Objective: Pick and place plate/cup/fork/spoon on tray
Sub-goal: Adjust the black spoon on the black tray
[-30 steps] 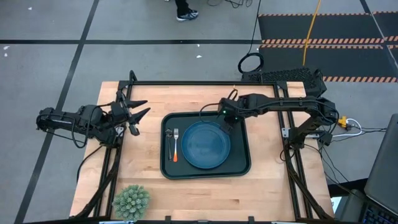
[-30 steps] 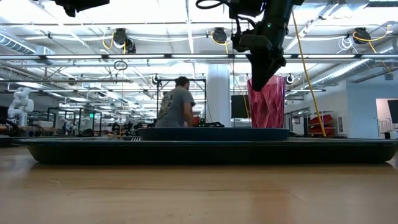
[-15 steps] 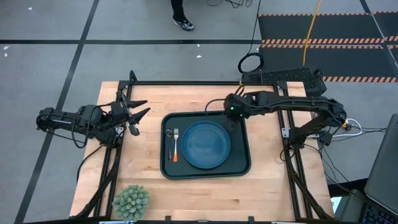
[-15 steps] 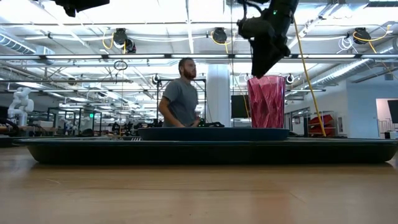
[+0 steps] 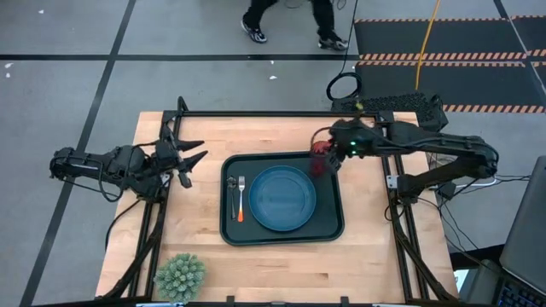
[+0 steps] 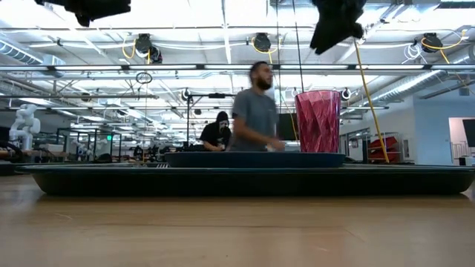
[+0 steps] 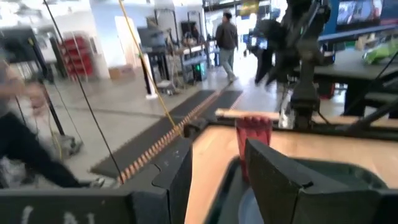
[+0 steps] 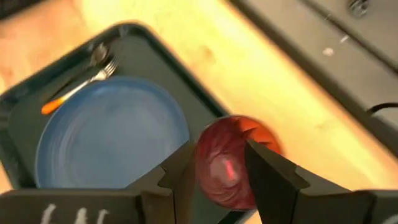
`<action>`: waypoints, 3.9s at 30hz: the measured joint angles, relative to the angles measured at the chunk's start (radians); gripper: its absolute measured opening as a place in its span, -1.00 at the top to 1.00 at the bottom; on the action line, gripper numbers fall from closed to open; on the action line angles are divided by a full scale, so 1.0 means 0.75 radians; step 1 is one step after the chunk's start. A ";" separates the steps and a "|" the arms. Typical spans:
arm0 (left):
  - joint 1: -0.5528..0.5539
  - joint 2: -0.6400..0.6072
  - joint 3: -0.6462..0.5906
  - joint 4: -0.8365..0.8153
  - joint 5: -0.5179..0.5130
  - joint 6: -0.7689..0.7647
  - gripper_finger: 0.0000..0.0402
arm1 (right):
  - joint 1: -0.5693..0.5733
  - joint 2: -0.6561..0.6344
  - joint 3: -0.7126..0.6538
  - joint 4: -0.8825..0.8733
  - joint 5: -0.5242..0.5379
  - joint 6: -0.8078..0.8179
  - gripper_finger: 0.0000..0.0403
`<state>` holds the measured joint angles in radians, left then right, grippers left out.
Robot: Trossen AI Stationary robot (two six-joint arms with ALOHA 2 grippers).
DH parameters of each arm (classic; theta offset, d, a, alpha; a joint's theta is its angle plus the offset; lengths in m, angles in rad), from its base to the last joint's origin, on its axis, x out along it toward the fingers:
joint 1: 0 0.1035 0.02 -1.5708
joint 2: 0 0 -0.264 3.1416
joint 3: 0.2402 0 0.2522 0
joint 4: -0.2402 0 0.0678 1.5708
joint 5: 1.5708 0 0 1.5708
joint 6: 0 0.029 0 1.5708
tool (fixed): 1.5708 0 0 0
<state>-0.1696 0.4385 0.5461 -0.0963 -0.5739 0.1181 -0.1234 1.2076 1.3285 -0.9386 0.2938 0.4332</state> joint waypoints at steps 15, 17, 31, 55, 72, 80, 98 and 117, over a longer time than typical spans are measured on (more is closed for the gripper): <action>0.003 0.407 0.168 -0.351 0.080 -0.288 0.24 | 0.152 -0.071 -0.245 -0.277 0.124 0.417 0.35; 0.012 0.507 0.212 -0.407 0.082 -0.310 0.24 | 0.164 -0.072 -0.321 -0.277 0.066 0.463 0.35; 0.055 0.953 0.483 -0.638 0.210 -0.460 0.24 | 0.363 -0.072 -0.609 -0.094 -0.039 0.589 0.35; 0.028 1.397 0.577 -0.876 0.615 -0.800 0.24 | 0.657 -0.072 -0.619 -0.005 0.139 0.562 0.35; -0.073 1.635 0.577 -0.817 0.590 -0.638 0.24 | 0.744 -0.072 -0.619 -0.006 0.167 0.690 0.35; -0.076 1.651 0.577 -0.807 0.589 -0.618 0.24 | 0.744 -0.072 -0.620 -0.006 0.168 0.695 0.35; -0.133 1.651 0.571 -0.776 0.578 -0.691 0.24 | 0.743 -0.072 -0.620 0.015 0.119 0.733 0.35; -0.154 1.660 0.571 -0.777 0.576 -0.639 0.24 | 0.744 -0.072 -0.620 0.123 0.055 0.699 0.35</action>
<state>-0.2854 1.6837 0.9743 -0.6793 -0.1417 -0.3613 0.4343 1.1538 0.8639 -0.8462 0.3347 0.9574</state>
